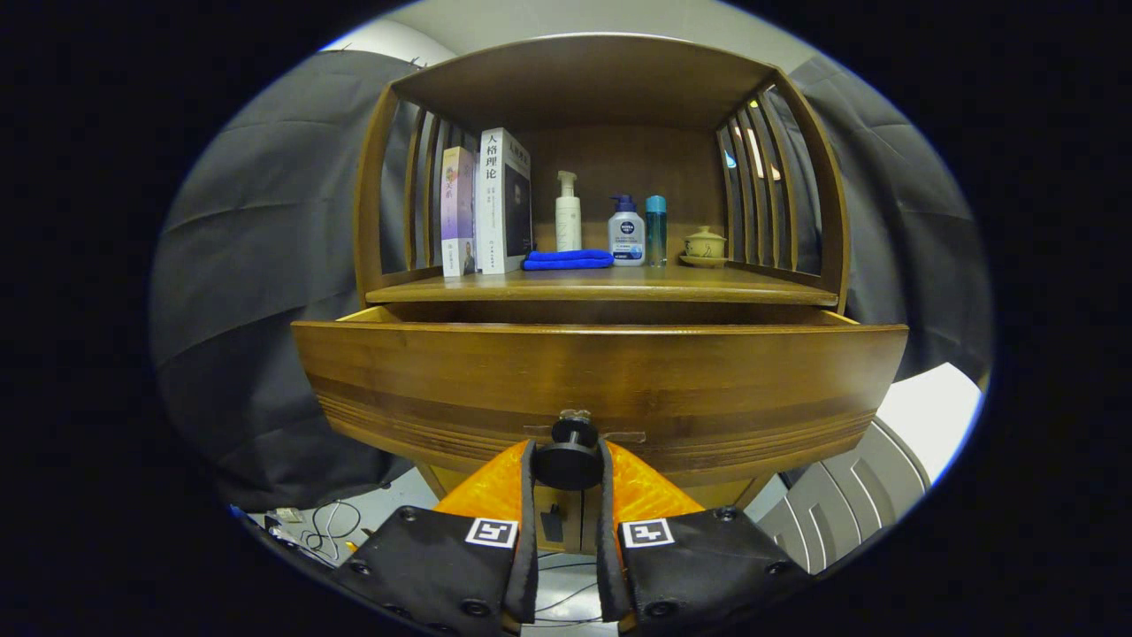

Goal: Pull open the drawer, take out the items inside it, and place them on the countertop above the cabinet.

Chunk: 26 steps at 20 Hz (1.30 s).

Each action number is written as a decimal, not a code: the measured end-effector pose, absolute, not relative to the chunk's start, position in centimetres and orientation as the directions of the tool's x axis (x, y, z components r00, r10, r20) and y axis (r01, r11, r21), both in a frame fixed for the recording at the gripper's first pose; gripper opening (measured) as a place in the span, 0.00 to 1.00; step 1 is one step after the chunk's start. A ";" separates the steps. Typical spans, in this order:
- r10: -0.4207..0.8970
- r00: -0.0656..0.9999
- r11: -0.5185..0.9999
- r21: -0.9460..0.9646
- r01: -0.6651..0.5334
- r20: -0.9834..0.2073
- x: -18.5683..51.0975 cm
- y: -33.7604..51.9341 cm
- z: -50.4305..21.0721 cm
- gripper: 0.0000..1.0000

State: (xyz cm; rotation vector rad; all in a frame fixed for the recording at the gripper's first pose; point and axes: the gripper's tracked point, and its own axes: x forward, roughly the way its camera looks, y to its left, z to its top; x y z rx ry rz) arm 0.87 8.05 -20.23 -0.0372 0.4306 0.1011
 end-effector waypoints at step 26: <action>0.150 0.908 0.981 -0.052 -0.184 -0.391 -8.6 8.8 -20.3 0.41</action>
